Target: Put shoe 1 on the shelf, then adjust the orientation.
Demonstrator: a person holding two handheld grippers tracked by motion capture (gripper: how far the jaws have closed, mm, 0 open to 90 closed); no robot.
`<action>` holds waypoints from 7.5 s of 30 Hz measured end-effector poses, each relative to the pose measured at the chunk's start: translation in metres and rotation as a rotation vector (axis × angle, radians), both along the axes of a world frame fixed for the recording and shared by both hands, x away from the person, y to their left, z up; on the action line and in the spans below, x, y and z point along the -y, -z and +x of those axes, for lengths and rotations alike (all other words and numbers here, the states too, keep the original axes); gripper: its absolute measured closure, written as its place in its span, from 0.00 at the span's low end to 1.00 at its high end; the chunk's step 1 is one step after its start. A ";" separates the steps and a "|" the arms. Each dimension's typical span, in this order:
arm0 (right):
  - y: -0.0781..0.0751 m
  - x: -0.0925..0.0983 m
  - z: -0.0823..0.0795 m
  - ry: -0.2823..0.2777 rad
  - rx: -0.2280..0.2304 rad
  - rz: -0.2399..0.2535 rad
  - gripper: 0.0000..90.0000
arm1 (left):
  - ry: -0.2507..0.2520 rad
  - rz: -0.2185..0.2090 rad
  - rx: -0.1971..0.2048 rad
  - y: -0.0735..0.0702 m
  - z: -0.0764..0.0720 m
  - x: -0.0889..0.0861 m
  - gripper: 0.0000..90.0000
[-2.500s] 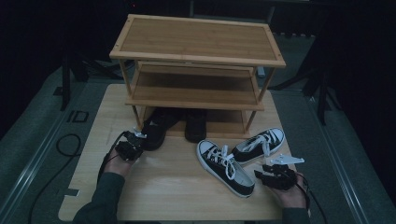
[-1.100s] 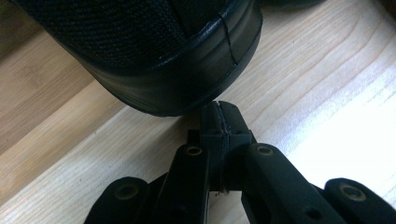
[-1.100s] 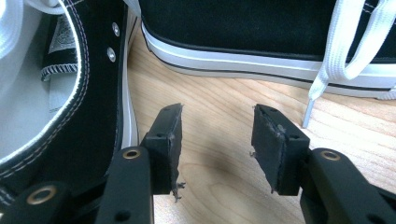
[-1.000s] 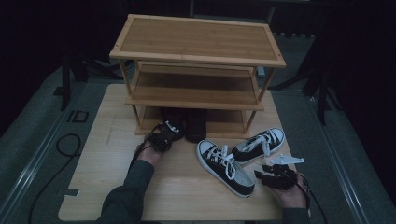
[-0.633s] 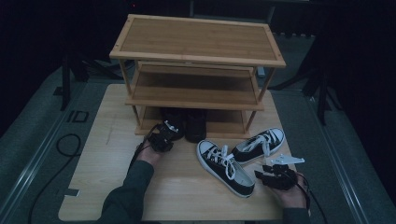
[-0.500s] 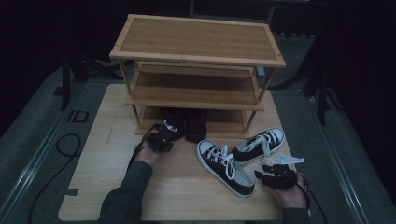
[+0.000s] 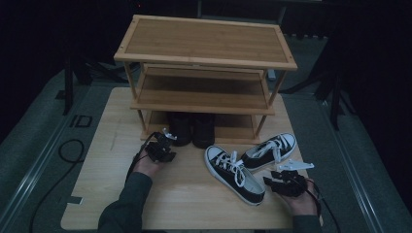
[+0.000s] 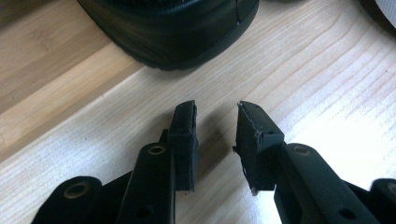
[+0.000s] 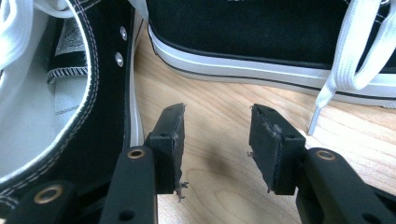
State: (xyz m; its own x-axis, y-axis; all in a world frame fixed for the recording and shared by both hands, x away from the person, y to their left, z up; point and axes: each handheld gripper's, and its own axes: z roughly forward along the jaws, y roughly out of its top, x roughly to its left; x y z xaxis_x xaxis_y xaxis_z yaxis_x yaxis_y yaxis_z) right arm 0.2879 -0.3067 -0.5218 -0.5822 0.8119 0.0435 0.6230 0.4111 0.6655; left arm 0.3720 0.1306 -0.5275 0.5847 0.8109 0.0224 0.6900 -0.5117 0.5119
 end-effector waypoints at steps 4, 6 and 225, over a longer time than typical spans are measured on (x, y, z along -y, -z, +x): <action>-0.001 -0.002 0.000 -0.003 0.002 -0.005 0.64 | -0.002 -0.006 0.002 0.001 -0.004 -0.003 0.75; -0.002 -0.003 0.000 -0.010 0.002 -0.012 0.65 | -0.002 -0.010 0.004 0.000 -0.006 -0.005 0.75; -0.041 0.026 0.039 0.136 -0.099 -0.254 1.00 | 0.047 -0.055 0.003 0.011 -0.028 -0.011 0.68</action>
